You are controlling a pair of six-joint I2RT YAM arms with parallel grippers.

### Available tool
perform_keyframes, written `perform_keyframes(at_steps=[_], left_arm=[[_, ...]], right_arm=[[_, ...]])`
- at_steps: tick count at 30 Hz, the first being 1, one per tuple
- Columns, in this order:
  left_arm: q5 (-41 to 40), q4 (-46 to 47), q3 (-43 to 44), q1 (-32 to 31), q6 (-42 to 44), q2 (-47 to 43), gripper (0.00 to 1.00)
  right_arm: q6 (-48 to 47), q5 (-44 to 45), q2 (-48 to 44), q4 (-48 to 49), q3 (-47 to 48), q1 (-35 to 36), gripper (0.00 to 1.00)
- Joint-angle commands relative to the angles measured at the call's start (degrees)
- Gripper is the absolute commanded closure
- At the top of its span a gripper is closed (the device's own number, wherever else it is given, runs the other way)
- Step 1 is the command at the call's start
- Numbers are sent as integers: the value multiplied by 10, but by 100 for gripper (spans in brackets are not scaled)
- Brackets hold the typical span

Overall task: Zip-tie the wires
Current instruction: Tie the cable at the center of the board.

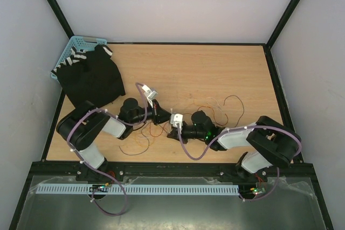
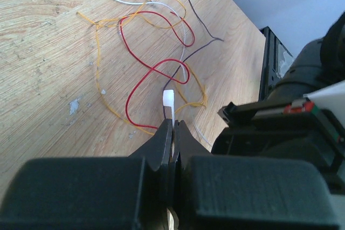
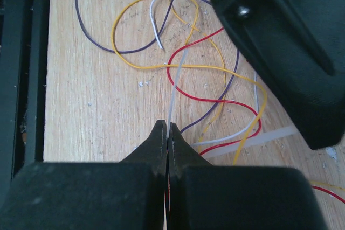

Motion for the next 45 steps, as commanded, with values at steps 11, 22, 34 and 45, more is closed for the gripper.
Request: perform_keyframes(at_steps=[11,22,34,45], left_arm=[[-51,34,-77,-11,146,-130,100],[-104,33,-116,-63,311,-171,100],[-129,33,-133,-81,433,-200,100],[-129,33,-137,-84,490,-215,100]], right_arm=[[108,-130,-10,48,-6,-54,100],[130,-173,-4,30,19,-65,100],[134,-217,35,8,52,-69,100],[119,-228,26,-48,59,-75,100]])
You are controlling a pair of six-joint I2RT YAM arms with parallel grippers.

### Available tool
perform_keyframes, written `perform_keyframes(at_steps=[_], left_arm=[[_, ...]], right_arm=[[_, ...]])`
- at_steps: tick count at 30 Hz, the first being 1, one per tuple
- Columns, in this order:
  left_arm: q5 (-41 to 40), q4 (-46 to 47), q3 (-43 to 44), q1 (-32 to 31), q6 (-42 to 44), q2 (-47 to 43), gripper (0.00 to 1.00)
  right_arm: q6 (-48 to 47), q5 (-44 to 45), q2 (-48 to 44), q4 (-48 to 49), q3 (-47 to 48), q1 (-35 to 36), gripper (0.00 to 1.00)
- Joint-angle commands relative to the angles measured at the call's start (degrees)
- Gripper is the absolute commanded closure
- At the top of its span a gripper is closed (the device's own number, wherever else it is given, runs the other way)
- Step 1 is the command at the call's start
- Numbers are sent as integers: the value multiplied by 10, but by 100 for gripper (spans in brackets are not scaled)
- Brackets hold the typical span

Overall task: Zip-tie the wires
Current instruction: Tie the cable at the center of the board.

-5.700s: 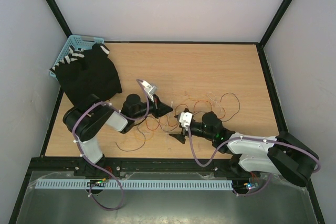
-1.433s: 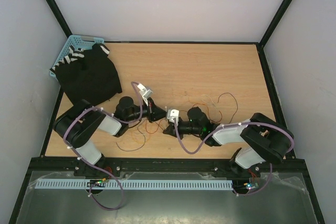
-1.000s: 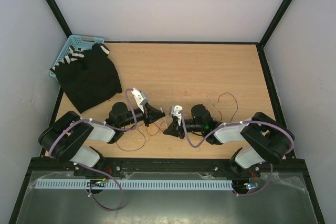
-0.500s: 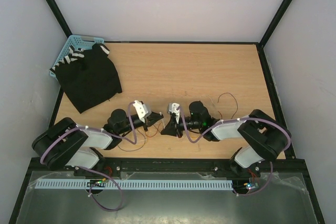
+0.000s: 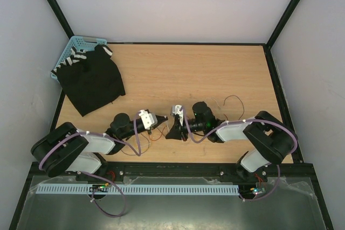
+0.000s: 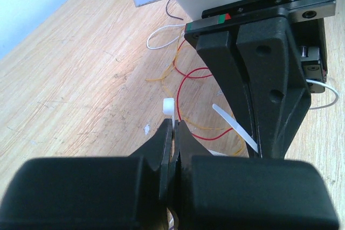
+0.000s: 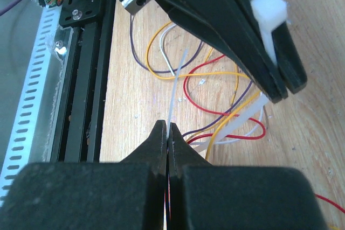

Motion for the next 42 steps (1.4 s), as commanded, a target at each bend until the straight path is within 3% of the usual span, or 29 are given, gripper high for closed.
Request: perform_keyframes(at_steps=[1,18,42], left_arm=[[-6,33,-10,-4,38,-22,100],[-35,32,-23,-32,88,-44,100],[-65,30,-24,-44,118,-38,100]], right_arm=[[-9,-33,-2,-41,10,-7,100],[-29,-71,3,-131,52,-20,100],[-35,-82,-8,-145,54,-20,100]])
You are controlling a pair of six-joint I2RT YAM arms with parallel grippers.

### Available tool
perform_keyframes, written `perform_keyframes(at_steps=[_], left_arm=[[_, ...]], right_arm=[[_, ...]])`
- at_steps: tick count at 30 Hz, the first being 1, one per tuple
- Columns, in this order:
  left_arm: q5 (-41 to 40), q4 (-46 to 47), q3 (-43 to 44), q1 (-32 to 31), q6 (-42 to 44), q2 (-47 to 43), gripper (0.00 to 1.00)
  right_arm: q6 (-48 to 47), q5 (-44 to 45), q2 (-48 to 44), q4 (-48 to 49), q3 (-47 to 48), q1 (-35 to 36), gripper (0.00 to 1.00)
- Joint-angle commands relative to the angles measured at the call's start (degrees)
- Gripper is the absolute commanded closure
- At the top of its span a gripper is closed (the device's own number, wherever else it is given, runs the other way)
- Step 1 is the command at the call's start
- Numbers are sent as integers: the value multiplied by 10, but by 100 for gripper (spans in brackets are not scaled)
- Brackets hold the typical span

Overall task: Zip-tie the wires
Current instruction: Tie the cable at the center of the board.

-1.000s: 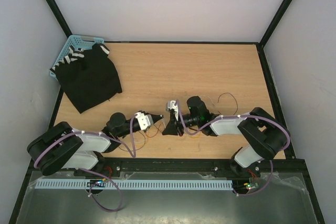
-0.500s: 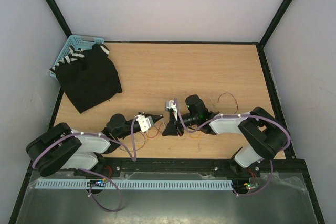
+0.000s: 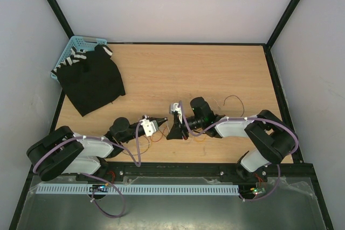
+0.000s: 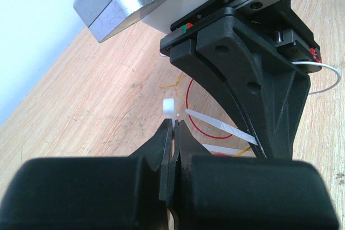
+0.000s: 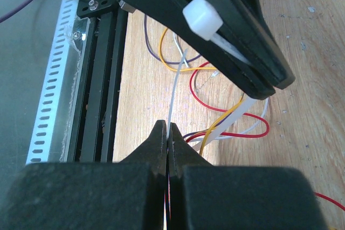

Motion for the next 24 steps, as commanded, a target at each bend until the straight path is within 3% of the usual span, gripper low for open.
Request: perform_keyframes(at_steps=[1,24], left_arm=[[-15,32,-5,-3,17,-2,100],[-33,31,-1,-20,38,8,100]], right_arm=[[-7,-23,-9,-26,7,-2,100],[-6,-23,-6,-36,16,-3,100]])
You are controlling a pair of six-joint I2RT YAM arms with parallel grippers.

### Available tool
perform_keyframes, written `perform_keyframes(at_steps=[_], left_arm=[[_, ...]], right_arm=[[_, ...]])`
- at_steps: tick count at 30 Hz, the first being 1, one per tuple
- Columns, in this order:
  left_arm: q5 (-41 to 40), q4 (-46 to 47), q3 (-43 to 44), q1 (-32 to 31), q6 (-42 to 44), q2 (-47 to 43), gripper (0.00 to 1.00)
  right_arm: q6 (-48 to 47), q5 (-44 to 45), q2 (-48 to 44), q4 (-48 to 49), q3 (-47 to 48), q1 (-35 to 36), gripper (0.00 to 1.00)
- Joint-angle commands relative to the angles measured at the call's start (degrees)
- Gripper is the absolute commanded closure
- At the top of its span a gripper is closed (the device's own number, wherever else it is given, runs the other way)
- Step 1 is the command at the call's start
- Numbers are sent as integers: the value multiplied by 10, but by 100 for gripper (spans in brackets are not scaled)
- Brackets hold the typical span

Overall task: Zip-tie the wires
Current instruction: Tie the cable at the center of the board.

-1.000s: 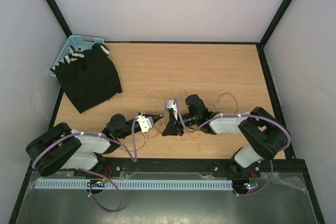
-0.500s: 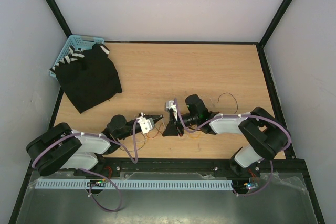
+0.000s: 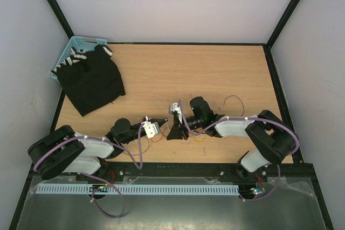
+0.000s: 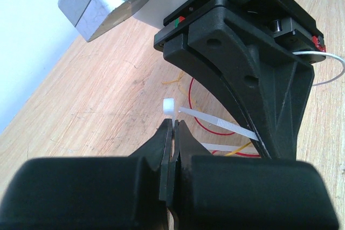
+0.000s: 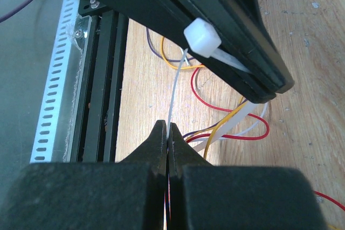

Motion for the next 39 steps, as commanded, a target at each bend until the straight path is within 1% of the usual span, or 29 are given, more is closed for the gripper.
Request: perform_keyframes(at_steps=[1,39], left_arm=[[-12,31,1,-5,15,2,100],[-37,32,2,-25,47,5,100]], right_arm=[[-4,-22,-4,-15,10,-3,100],[12,-30,18,-15,13,-13,100]])
